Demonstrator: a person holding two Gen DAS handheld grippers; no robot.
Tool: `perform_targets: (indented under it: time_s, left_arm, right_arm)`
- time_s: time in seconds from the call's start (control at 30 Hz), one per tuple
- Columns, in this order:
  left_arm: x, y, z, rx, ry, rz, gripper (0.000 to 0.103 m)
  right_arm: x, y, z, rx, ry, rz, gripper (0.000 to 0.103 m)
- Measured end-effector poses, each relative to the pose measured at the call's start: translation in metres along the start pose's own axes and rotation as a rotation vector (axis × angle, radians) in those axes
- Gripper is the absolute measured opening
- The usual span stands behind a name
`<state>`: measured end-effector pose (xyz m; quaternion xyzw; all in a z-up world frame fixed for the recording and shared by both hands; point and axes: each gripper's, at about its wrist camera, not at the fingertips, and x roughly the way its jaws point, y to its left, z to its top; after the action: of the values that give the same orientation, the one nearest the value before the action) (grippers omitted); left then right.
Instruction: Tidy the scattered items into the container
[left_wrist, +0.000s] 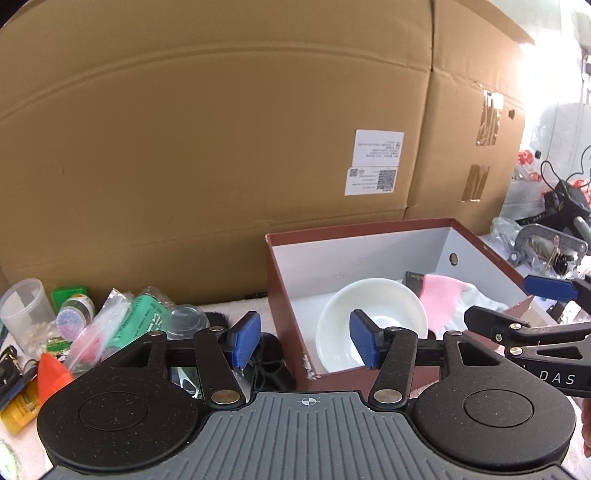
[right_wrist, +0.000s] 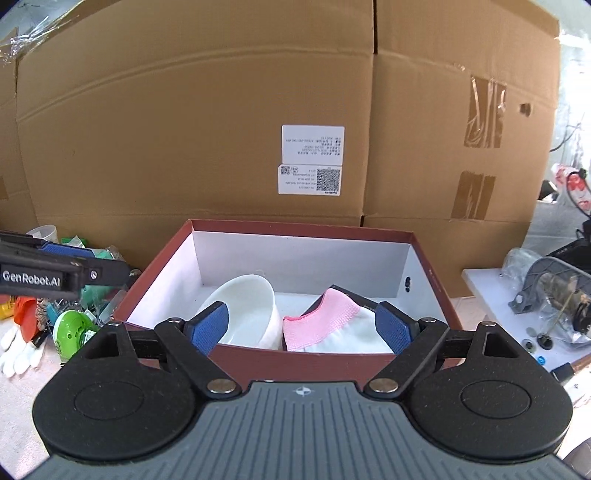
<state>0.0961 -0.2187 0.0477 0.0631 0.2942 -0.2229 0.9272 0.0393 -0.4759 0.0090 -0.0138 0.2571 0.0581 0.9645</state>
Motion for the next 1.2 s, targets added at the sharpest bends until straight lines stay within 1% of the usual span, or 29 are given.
perform_targets:
  time_s: [0.13, 0.27, 0.33, 0.77, 0.83, 0.93, 1.2]
  left_arm:
    - [-0.008, -0.014, -0.009, 0.019, -0.031, 0.042, 0.074]
    - [-0.018, -0.025, -0.019, 0.036, -0.06, 0.069, 0.078]
    - [-0.022, -0.029, -0.024, 0.042, -0.071, 0.069, 0.081]
    - [-0.04, -0.033, -0.048, 0.039, -0.082, 0.079, 0.086]
    - [-0.043, -0.032, -0.051, 0.039, -0.088, 0.082, 0.089]
    - [-0.049, -0.032, -0.054, 0.045, -0.101, 0.09, 0.09]
    - [-0.058, -0.025, -0.067, 0.04, -0.096, 0.085, 0.092]
  right_arm:
    - [-0.016, 0.004, -0.003, 0.012, -0.054, -0.042, 0.09]
    - [-0.026, 0.005, -0.007, 0.031, -0.097, -0.092, 0.091]
    - [-0.03, 0.005, -0.008, 0.04, -0.107, -0.106, 0.091]
    - [-0.047, 0.018, -0.018, 0.036, -0.117, -0.107, 0.093]
    - [-0.049, 0.018, -0.019, 0.043, -0.118, -0.105, 0.094]
    - [-0.053, 0.021, -0.021, 0.046, -0.125, -0.11, 0.094]
    - [-0.063, 0.031, -0.03, 0.042, -0.14, -0.126, 0.096]
